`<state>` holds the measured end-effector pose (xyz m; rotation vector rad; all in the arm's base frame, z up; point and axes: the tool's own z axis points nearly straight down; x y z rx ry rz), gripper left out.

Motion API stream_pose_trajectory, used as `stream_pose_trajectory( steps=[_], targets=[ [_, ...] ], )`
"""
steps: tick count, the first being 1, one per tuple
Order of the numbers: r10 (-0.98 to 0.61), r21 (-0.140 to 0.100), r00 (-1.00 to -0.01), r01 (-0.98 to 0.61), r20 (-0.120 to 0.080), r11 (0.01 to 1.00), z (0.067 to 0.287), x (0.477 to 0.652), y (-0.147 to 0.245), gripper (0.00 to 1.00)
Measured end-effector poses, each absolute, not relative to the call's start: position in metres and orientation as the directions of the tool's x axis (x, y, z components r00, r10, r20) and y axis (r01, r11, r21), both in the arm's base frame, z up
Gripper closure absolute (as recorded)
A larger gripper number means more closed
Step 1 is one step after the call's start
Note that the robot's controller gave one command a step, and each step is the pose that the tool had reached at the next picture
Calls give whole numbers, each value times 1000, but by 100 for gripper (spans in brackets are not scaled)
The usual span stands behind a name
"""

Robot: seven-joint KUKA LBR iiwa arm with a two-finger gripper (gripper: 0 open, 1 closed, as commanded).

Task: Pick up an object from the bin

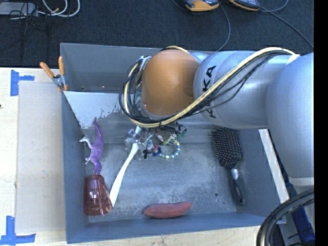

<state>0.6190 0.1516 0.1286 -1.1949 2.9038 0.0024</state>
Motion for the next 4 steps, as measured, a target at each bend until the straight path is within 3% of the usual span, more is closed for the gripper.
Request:
stream_pose_trajectory(
  steps=[2, 4],
  targets=[
    [-703, 3, -712, -703, 1, 712, 139, 618, 152, 100],
    [-702, 1, -712, -702, -1, 712, 173, 619, 152, 100]
  ],
)
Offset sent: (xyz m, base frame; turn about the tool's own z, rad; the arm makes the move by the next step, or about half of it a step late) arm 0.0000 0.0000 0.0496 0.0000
